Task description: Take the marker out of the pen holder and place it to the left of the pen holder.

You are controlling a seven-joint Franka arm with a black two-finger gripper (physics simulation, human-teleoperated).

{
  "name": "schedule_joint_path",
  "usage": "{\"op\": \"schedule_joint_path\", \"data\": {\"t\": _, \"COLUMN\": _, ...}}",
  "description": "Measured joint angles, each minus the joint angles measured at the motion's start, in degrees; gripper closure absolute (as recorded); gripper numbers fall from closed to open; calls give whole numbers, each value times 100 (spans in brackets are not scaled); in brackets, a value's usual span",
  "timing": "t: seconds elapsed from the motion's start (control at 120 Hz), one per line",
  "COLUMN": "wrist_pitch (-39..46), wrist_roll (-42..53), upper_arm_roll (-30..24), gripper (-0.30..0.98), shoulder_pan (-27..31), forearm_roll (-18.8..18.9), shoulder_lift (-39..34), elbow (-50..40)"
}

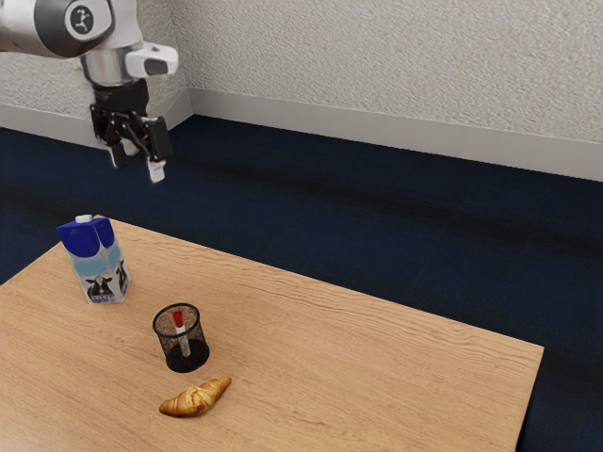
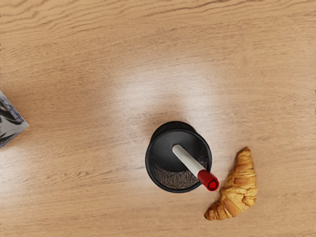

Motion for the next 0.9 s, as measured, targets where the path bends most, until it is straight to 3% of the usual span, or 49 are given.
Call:
{"op": "schedule_joint_path", "data": {"t": 0.225, "wrist_pitch": 277, "wrist_roll": 126, "upper_arm_roll": -142, "gripper": 0, "shoulder_pan": 43, "forearm_roll": 20, "shoulder_lift": -35, "elbow": -109}}
{"op": "schedule_joint_path", "data": {"t": 0.458, "wrist_pitch": 1995, "wrist_roll": 448, "upper_arm_roll": -377, "gripper": 0, "shoulder_pan": -17, "forearm_roll": 190, "shoulder_lift": -588, "elbow": -2653}}
{"op": "schedule_joint_path", "data": {"t": 0.583, "wrist_pitch": 2567, "wrist_roll": 624, "upper_arm_roll": -273, "gripper": 0, "shoulder_pan": 29, "forearm_roll": 324, "shoulder_lift": -522, "elbow": -3006}}
{"op": "schedule_joint_path", "data": {"t": 0.9, "wrist_pitch": 3459, "wrist_roll": 940, "upper_arm_roll": -573, "gripper": 0, "shoulder_pan": -22, "forearm_roll": 588, "shoulder_lift": -1338, "elbow": -4268}}
